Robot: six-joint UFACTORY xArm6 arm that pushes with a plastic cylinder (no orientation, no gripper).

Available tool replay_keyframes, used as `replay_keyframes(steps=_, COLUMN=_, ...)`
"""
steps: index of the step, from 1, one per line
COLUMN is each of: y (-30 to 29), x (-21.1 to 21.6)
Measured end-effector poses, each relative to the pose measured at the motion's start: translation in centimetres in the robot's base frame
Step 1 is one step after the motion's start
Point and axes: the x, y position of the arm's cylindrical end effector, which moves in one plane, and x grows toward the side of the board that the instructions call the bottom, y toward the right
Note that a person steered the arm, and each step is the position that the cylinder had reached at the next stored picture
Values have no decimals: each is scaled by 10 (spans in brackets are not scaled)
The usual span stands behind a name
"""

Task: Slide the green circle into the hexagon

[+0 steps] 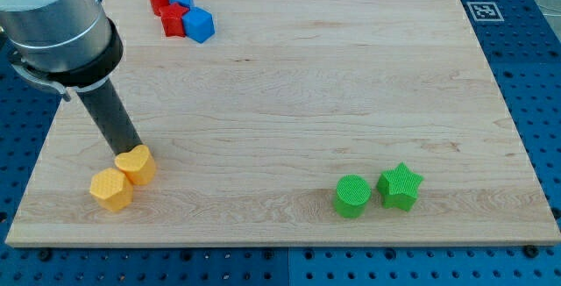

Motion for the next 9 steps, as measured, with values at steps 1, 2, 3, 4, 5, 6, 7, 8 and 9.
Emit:
replay_keyframes(steps=1, y=6, x=-25)
replay_keyframes(steps=2, y=67, x=-40)
replay_keyframes(steps=3, y=124, x=-11)
replay_keyframes(steps=4, y=139, x=38)
replay_keyframes(steps=5, y=143, x=82)
replay_keyframes(steps=6, y=207, x=101)
replay_keyframes(steps=7, y=289, x=96)
replay_keyframes(steps=8, y=328, x=72)
replay_keyframes(steps=9, y=300, x=52)
